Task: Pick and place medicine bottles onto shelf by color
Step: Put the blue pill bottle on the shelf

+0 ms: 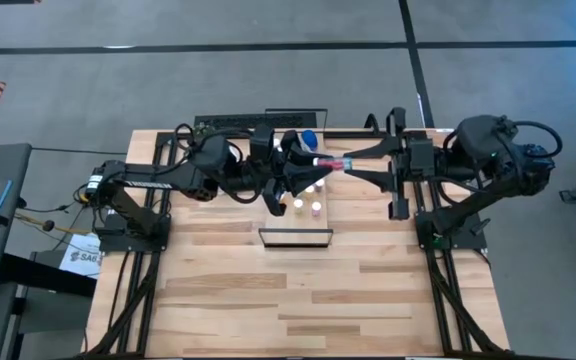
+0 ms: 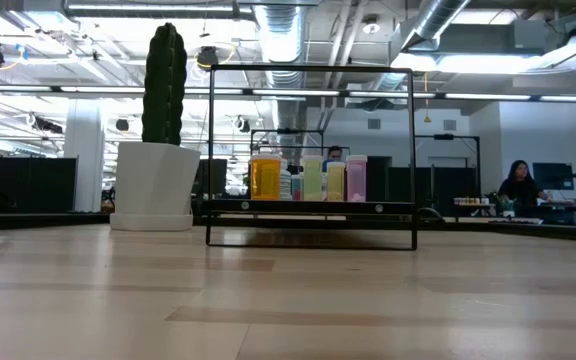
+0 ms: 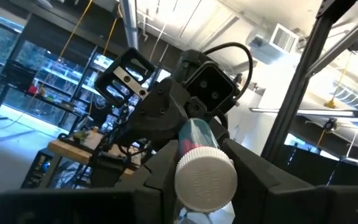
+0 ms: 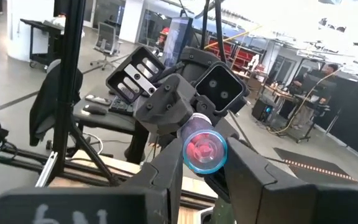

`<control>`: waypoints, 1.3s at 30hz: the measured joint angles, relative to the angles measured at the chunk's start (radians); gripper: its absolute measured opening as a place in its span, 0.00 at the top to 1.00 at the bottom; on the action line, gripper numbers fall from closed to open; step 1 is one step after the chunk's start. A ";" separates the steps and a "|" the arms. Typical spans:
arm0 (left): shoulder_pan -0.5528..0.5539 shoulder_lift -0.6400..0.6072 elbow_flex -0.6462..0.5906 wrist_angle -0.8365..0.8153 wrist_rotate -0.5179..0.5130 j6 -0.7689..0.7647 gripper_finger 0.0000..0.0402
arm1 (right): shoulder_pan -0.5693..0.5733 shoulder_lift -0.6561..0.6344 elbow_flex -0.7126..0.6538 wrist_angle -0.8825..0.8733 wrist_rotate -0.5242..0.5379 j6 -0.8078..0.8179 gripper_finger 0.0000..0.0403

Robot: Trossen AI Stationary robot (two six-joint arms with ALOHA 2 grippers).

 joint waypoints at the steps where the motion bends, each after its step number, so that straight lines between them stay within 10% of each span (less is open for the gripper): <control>1: 0.002 0.001 0.000 -0.003 0.000 0.000 0.77 | 0.000 0.000 0.000 -0.012 0.000 0.010 0.70; 14: 0.071 -0.001 0.001 -0.221 0.097 -0.120 0.77 | 0.000 -0.013 0.079 -0.447 0.002 0.388 0.40; 22: 0.139 0.000 0.001 -0.623 0.269 -0.291 0.77 | 0.000 -0.006 0.101 -0.697 -0.002 0.677 0.39; 39: 0.111 0.000 0.001 -0.773 0.351 -0.309 0.77 | -0.143 0.191 0.101 -0.720 -0.248 0.614 0.39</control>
